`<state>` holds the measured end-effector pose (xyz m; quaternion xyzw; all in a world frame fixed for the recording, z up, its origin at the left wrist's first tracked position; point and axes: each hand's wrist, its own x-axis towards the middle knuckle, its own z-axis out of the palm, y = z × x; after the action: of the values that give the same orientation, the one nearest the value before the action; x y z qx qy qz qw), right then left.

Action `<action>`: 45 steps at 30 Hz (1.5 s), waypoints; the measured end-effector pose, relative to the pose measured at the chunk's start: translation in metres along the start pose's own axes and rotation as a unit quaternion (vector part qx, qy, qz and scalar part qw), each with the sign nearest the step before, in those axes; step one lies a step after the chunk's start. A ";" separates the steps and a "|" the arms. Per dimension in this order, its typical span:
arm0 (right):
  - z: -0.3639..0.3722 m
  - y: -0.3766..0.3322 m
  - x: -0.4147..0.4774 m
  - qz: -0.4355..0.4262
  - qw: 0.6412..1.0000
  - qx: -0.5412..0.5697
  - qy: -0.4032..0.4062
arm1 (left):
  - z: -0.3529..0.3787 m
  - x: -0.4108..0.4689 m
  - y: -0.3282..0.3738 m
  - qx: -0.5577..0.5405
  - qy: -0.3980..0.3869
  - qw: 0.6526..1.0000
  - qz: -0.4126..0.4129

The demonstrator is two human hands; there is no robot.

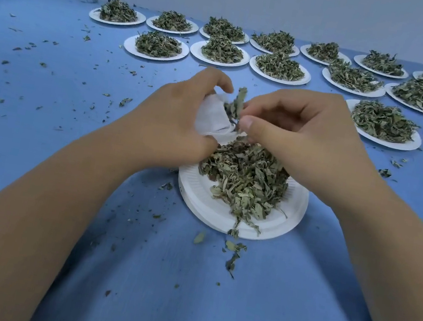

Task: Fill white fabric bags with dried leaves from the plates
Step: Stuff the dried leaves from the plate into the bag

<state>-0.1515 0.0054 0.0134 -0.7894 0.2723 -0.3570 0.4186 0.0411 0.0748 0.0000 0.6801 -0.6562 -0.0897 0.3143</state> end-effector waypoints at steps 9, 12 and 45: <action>-0.006 0.008 0.003 0.004 0.999 0.010 -0.042 | -0.007 0.001 -0.016 0.024 -0.038 0.998 -0.051; -0.005 0.008 0.003 -0.002 0.999 -0.019 -0.048 | -0.007 0.000 -0.011 0.015 -0.016 0.999 -0.030; 0.014 -0.002 0.017 -0.052 0.998 -0.014 -0.026 | 0.001 -0.001 0.001 0.008 0.044 0.998 0.032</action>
<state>-0.1297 0.0009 0.0154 -0.8174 0.2252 -0.3536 0.3951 0.0397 0.0756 0.0000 0.6650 -0.6635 -0.0439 0.3401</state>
